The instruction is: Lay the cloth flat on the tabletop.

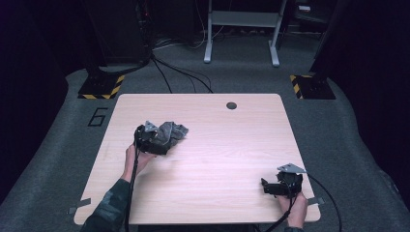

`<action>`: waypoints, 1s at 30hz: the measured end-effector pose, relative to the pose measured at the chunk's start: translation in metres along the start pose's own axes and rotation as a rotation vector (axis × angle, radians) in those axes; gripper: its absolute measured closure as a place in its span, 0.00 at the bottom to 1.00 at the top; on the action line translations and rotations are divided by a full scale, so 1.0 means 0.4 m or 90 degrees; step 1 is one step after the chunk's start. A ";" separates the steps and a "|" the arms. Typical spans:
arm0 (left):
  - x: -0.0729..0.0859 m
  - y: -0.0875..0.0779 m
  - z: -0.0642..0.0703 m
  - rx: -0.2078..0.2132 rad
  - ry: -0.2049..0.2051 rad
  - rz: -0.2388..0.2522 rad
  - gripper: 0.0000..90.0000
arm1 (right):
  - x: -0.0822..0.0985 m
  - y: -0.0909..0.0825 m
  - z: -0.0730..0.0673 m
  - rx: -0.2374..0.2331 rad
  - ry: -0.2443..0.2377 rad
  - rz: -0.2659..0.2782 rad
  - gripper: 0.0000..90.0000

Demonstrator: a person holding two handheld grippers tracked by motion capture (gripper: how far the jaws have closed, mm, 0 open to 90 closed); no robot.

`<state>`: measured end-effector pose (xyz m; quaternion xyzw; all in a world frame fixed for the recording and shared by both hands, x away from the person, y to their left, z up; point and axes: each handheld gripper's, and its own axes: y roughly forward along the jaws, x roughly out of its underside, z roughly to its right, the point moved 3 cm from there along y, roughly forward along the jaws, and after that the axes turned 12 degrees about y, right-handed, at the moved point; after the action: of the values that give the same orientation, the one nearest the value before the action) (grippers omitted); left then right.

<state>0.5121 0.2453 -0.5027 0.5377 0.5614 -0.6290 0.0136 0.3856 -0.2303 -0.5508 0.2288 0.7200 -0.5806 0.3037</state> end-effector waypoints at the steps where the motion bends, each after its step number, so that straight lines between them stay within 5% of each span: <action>1: 0.003 0.013 -0.001 -0.004 -0.009 0.000 0.10 | 0.000 0.000 0.000 0.000 0.000 0.001 0.00; 8: 0.013 0.033 -0.008 -0.001 -0.010 -0.014 0.25 | 0.000 0.000 0.001 0.000 0.000 0.001 0.00; 18: 0.026 0.048 -0.014 -0.019 -0.015 -0.003 0.77 | 0.000 0.000 0.001 -0.001 0.001 0.001 0.00; 30: -0.005 -0.020 0.000 0.007 -0.038 0.085 0.85 | 0.000 0.000 0.002 0.002 0.003 0.004 0.01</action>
<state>0.5080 0.2472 -0.4956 0.5548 0.5200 -0.6456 0.0697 0.3857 -0.2313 -0.5507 0.2326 0.7192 -0.5802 0.3035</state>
